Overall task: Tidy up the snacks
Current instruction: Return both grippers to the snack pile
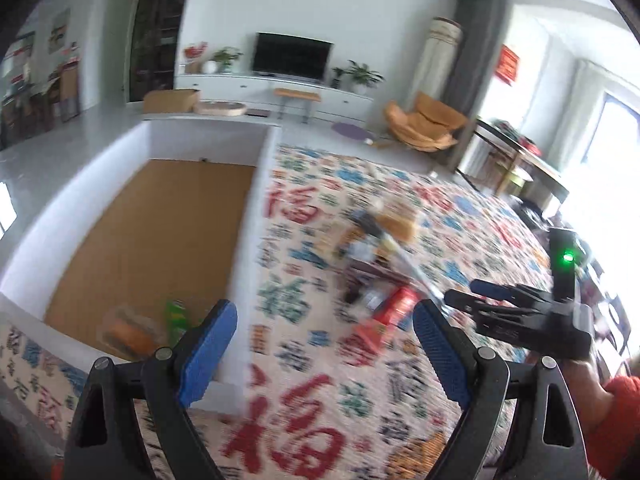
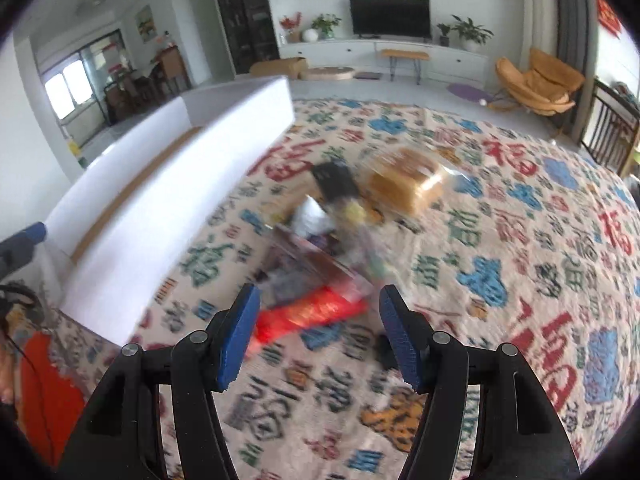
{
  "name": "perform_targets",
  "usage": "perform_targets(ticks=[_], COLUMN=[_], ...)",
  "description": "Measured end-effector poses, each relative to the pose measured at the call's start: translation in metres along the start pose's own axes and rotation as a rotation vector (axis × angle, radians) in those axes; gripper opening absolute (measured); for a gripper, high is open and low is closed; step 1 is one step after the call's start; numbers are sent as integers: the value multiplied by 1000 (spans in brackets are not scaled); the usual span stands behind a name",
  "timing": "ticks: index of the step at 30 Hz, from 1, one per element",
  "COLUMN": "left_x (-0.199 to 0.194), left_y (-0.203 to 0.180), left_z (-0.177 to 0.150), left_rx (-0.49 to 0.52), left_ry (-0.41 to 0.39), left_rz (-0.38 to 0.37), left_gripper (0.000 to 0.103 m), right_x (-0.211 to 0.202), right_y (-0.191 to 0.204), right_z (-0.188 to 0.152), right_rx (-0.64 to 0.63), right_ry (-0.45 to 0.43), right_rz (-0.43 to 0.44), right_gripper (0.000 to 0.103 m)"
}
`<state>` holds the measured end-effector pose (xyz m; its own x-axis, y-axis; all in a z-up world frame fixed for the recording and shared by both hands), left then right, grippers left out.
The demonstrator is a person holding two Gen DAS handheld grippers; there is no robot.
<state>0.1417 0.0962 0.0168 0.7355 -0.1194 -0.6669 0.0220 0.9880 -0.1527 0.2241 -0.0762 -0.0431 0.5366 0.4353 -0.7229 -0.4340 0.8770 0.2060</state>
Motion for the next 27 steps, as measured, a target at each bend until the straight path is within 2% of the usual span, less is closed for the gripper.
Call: perform_targets(ticks=[5,10,14,16,21,27], left_x=[10,49,83,96,118,125], left_y=[-68,-87,-72,-64,-55,-61], left_z=[-36,-85,-113,-115,-118,-117], left_rx=[89,112,138,130,131,205], left_ry=[45,122,184,200,221,178], left_rz=[-81,-38,59,94,122,152], left_gripper=[95,95,95,95,95,100], right_x=[-17,-27,-26,-27,-21,-15], right_y=[-84,-133,-144,-147,-148,-145], right_z=[-45,-75,-89,-92,-87,-87], right_rx=[122,213,222,206,174,165], right_ry=[9,3,3,-6,-13,4], right_rz=[-115,-197,-220,-229,-253,-254], right_gripper=[65,65,66,66,71,80])
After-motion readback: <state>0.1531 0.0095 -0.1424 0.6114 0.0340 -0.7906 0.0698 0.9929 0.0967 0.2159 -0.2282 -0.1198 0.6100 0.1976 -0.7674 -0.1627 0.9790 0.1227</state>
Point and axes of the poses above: each gripper's, at about its wrist camera, not at the fingertips, and x roughly the way its jaws point, y to its left, z to its top, the point moved 10 cm from there along x, roughly the way its jaws point, and after that the axes turned 7 degrees about z, right-handed, at the moved point
